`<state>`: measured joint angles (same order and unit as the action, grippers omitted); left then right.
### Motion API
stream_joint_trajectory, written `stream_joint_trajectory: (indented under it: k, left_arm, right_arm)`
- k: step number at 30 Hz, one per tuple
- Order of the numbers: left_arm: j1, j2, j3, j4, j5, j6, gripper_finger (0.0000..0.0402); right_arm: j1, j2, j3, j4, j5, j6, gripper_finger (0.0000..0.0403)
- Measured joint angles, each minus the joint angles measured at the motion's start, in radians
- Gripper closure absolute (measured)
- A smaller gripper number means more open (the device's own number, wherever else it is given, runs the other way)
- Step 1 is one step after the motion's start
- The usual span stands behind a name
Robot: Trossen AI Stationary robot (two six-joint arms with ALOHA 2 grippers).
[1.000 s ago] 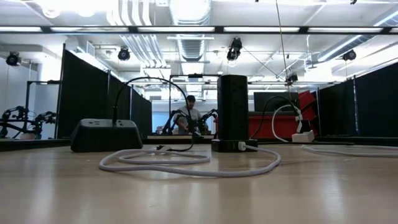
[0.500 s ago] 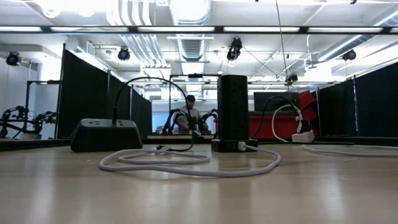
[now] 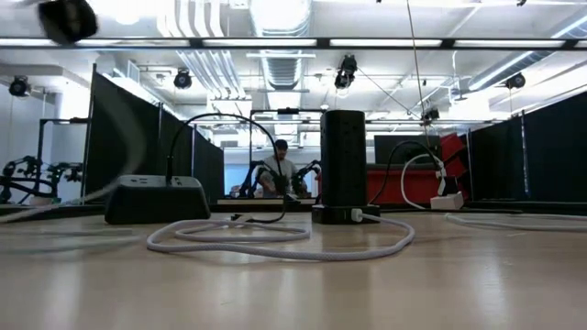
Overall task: Insert USB
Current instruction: Insert the light blue charger cable into the left black outlet extension
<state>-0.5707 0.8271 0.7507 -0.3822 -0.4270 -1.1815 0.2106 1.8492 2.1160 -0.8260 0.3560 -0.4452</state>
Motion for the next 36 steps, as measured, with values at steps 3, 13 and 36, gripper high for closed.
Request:
stream_joint_trajectory:
  k: [3,13,36]
  left_arm:
    - [0.144,-0.067,0.0,0.086,0.068,-0.063,0.039]
    - [0.454,-0.029,0.001,0.424,0.37,0.347,0.039]
    - [0.538,0.14,0.002,1.168,0.528,0.755,0.039]
  right_arm:
    - [-0.023,0.01,-0.001,0.047,-0.032,-0.183,0.0403]
    - [-0.06,-0.016,-0.007,-0.003,-0.177,-0.099,0.0403]
    - [-0.078,-0.007,-0.063,0.48,-0.224,0.623,0.0268]
